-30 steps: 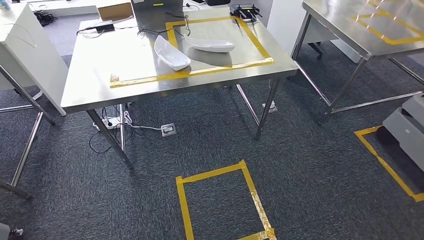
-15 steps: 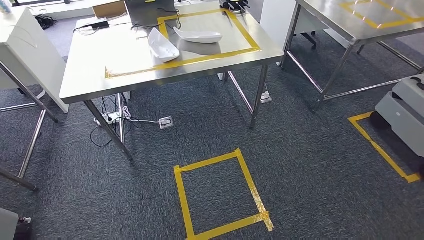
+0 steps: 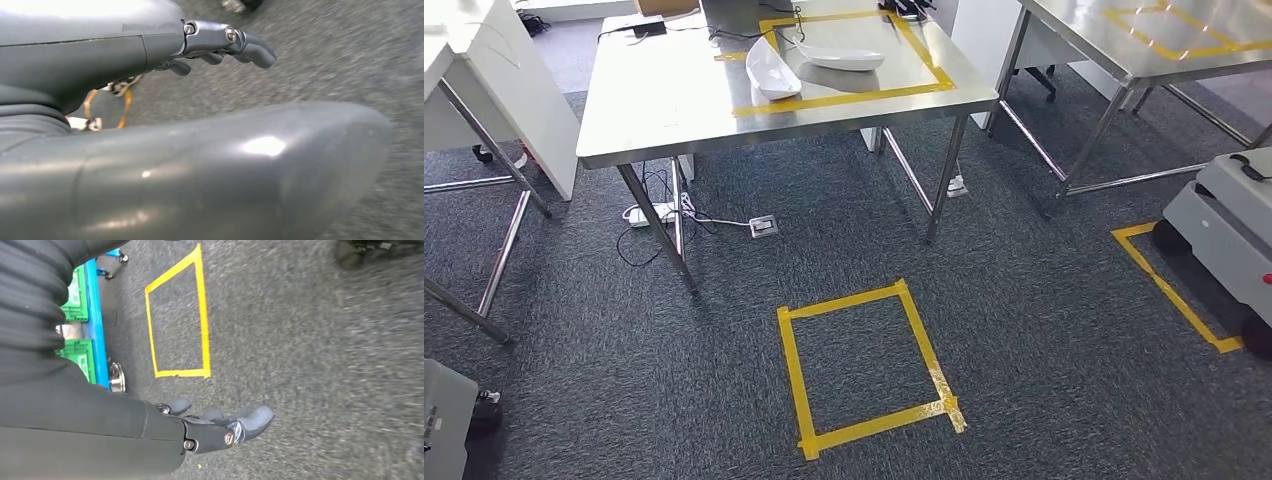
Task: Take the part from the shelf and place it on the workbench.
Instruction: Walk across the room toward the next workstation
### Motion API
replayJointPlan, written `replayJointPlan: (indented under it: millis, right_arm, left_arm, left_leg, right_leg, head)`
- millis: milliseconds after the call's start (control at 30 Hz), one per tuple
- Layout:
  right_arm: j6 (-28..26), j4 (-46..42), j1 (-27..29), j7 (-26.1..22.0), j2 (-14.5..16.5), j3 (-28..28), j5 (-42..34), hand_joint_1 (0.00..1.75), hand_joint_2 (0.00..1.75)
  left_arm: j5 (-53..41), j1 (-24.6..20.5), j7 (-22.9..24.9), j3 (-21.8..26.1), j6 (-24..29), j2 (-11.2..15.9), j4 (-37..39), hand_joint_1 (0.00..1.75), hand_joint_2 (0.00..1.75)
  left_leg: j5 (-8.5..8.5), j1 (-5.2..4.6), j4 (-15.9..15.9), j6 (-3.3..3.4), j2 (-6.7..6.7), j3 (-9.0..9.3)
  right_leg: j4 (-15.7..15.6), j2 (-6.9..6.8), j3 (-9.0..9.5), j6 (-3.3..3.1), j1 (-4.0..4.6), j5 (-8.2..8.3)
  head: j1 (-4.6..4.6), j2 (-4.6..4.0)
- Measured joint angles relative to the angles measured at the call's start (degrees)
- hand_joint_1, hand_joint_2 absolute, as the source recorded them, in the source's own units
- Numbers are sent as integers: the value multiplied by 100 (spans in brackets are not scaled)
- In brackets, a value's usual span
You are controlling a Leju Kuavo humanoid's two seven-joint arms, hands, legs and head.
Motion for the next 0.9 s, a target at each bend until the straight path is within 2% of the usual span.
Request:
replayJointPlan:
  millis: [33, 67, 100, 133, 167, 200, 233, 267, 333, 367, 400, 433, 500, 533, 567, 600, 633, 667, 700, 733, 767, 833, 867, 900]
  right_arm:
    - [49, 0, 1, -8, -1, -2, 33, 0, 175]
    - [80, 0, 2, -32, -1, -2, 55, 0, 175]
    - [76, 0, 4, -75, 0, -2, 45, 0, 175]
    - [43, 0, 5, -124, 2, -6, 9, 0, 175]
    - [-6, -1, -1, -160, 3, -18, -47, 0, 175]
    - [-60, -1, -8, -182, 5, -39, -111, 0, 175]
    - [-101, -2, -10, -182, 6, -66, -152, 0, 175]
    - [-119, -2, -11, -161, 6, -89, -155, 0, 175]
    - [-72, -2, -3, -73, 7, -107, -46, 0, 175]
    - [-26, -1, -3, -17, 9, -104, 37, 0, 175]
    - [9, -1, -1, 33, 11, -100, 105, 0, 175]
    - [14, 0, 2, 76, 14, -97, 148, 0, 175]
    - [-77, 0, 9, 124, 19, -95, 123, 0, 175]
    - [-154, 0, 13, 131, 21, -98, 76, 0, 175]
    - [-220, 0, 16, 129, 24, -101, 36, 0, 175]
    - [-256, 0, 17, 112, 25, -104, 25, 0, 175]
    - [-251, 0, 18, 78, 25, -106, 45, 0, 175]
    - [-210, 0, 17, 22, 26, -105, 93, 0, 175]
    - [-163, 0, 14, -48, 26, -101, 142, 0, 175]
    - [-135, 0, 11, -126, 29, -97, 167, 0, 175]
    - [-136, 0, 7, -201, 33, -94, 160, 0, 175]
    - [-206, 0, 4, -319, 45, -94, 78, 0, 175]
    - [-236, 0, 4, -366, 51, -95, 40, 0, 175]
    - [-247, 0, 6, -406, 59, -96, 27, 0, 175]
  left_arm:
    - [36, 9, 38, -1, 11, -1, 1, 0, 0]
    - [71, 21, 62, 1, 22, -1, 2, 0, 0]
    - [91, 35, 73, 2, 34, -1, 2, 0, 0]
    - [79, 53, 77, 2, 40, -2, 3, 0, 0]
    - [40, 70, 70, -1, 38, -5, 2, 0, 0]
    - [-17, 88, 52, -6, 32, -10, 2, 0, 0]
    - [-87, 104, 23, -16, 18, -14, 3, 0, 0]
    - [-152, 117, -7, -32, -1, -15, 4, 0, 0]
    - [-232, 139, -42, -72, -35, 3, 8, 0, 0]
    - [-230, 153, -43, -87, -34, 18, 11, 0, 0]
    - [-203, 168, -41, -95, -20, 33, 13, 0, 0]
    - [-162, 180, -37, -98, 7, 56, 15, 0, 0]
    - [-80, 192, -35, -97, 74, 106, 17, 0, 0]
    - [-56, 198, -39, -96, 109, 133, 17, 0, 0]
    - [-43, 207, -58, -94, 140, 154, 18, 0, 0]
    - [-32, 215, -93, -91, 169, 168, 18, 0, 0]
    - [-14, 220, -143, -84, 191, 177, 18, 0, 0]
    - [15, 218, -198, -73, 205, 179, 15, 0, 0]
    - [52, 212, -248, -56, 214, 179, 12, 0, 0]
    - [88, 206, -287, -33, 217, 174, 9, 0, 0]
    - [120, 205, -311, -7, 219, 168, 7, 0, 0]
    - [155, 215, -336, 36, 194, 147, 12, 0, 0]
    - [169, 220, -371, 52, 136, 127, 16, 0, 0]
    - [184, 223, -434, 69, 29, 109, 20, 0, 0]
  left_leg:
    - [72, -8, 14, 0, 3, -93]
    - [141, -13, 35, -4, 4, -189]
    - [203, -16, 61, -12, 4, -282]
    - [260, -19, 88, -23, 4, -380]
    - [314, -20, 112, -38, 4, -456]
    - [363, -25, 127, -62, 4, -515]
    - [416, -25, 126, -92, 5, -543]
    - [471, -20, 114, -125, 6, -557]
    - [571, -10, 67, -199, 3, -568]
    - [539, -5, 83, -236, -7, -596]
    - [401, -3, 174, -271, -19, -641]
    - [166, 3, 372, -305, -31, -705]
    - [-392, 16, 1031, -359, -44, -860]
    - [-544, 19, 1356, -381, -45, -902]
    - [-563, 21, 1557, -396, -45, -885]
    - [-464, 24, 1573, -403, -45, -778]
    - [-304, 29, 1385, -405, -45, -574]
    - [-199, 35, 1025, -402, -48, -297]
    - [-180, 27, 602, -392, -55, 1]
    - [-214, 16, 262, -367, -65, 222]
    - [-274, 3, 32, -338, -75, 343]
    - [-269, -17, -70, -241, -79, 328]
    - [-232, -12, -86, -184, -69, 285]
    - [-190, -5, -96, -115, -59, 244]
  right_leg:
    - [310, 3, -24, 0, 2, -120]
    - [481, 5, 25, -8, 6, -100]
    - [444, 6, 175, -23, 11, 30]
    - [198, 9, 432, -48, 18, 188]
    - [-210, 14, 751, -87, 29, 250]
    - [-655, 17, 1057, -124, 46, 239]
    - [-993, 23, 1264, -158, 66, 199]
    - [-1202, 25, 1365, -188, 88, 139]
    - [-1283, 20, 1329, -244, 98, 213]
    - [-1314, 10, 1294, -285, 85, 270]
    - [-1337, 0, 1242, -331, 69, 342]
    - [-1356, -8, 1181, -365, 50, 415]
    - [-1343, -14, 1023, -395, 54, 540]
    - [-1328, -17, 933, -390, 54, 601]
    - [-1307, -21, 840, -381, 52, 662]
    - [-1281, -25, 742, -368, 47, 720]
    - [-1251, -28, 650, -350, 41, 774]
    - [-1218, -30, 570, -325, 35, 822]
    - [-1187, -34, 498, -297, 35, 867]
    - [-1172, -39, 453, -268, 36, 914]
    - [-1167, -43, 426, -242, 37, 963]
    - [-1196, -44, 403, -185, 33, 1058]
    - [-1184, -34, 381, -154, 25, 1049]
    - [-1091, -22, 334, -122, 18, 939]
  head:
    - [2, 0]
    - [3, 0]
    - [5, 0]
    - [7, 0]
    - [7, 0]
    - [7, 0]
    - [7, 0]
    - [13, 0]
    - [26, 0]
    - [31, 0]
    - [30, 0]
    - [28, 0]
    - [23, 0]
    - [23, 0]
    - [23, 0]
    - [23, 0]
    - [24, 0]
    - [24, 0]
    - [24, 0]
    - [26, 0]
    - [27, 0]
    - [29, 0]
    - [28, 0]
    - [31, 0]
